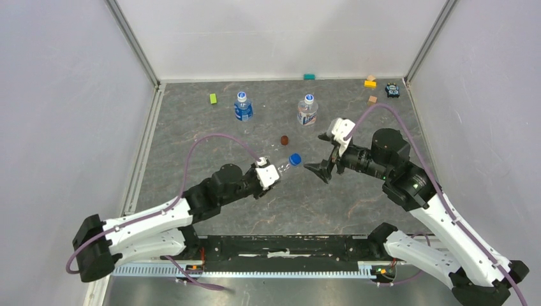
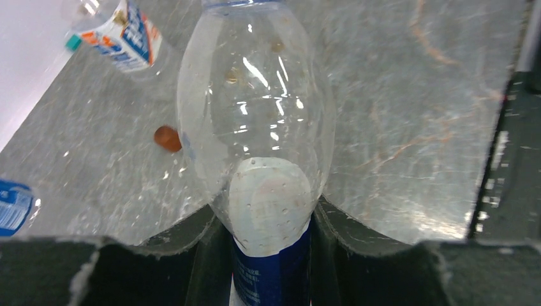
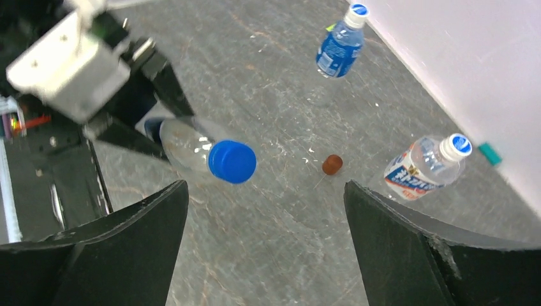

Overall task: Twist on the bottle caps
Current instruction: Screw the bottle cap onto the plastic bottle.

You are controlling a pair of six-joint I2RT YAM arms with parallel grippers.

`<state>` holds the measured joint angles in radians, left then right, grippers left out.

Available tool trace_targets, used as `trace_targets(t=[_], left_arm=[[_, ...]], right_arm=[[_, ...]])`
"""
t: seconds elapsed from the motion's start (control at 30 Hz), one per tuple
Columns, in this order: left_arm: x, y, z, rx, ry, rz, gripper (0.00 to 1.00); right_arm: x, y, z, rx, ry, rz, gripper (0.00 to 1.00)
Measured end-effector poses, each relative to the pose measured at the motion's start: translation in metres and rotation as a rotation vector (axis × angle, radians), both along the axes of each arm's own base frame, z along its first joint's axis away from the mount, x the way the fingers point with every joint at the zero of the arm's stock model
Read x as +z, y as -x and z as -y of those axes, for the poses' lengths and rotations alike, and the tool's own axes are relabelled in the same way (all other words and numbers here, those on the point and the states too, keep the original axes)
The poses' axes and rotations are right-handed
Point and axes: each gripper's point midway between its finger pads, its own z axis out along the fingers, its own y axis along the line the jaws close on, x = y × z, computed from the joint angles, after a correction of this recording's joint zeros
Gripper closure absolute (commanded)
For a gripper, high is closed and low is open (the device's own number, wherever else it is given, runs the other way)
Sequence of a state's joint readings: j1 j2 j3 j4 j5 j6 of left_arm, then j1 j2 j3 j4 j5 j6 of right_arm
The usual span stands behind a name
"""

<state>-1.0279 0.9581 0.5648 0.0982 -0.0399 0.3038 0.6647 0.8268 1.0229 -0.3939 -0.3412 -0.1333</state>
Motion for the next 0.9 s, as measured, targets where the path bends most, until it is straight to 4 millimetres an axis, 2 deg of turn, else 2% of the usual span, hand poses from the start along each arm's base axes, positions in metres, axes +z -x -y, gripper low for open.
trace_targets(t=[0.23,0.43,0.57,0.9], left_arm=[[0.022,0.032,0.009,-0.186,0.094,-0.055,0.64],[0.035,0.052,0.015,-0.302,0.116,-0.086,0.64],[0.044,0.061,0.017,-0.352,0.118,-0.102,0.64],[0.057,0.070,0.024,-0.426,0.109,-0.113,0.64]], right_arm=[[-0.004,0.032,-0.003,0.234,0.106,0.146,0.14],[0.012,0.057,-0.009,0.408,0.127,0.234,0.22],[0.016,0.067,-0.014,0.494,0.127,0.260,0.27],[-0.002,0.075,-0.022,0.615,0.158,0.197,0.44]])
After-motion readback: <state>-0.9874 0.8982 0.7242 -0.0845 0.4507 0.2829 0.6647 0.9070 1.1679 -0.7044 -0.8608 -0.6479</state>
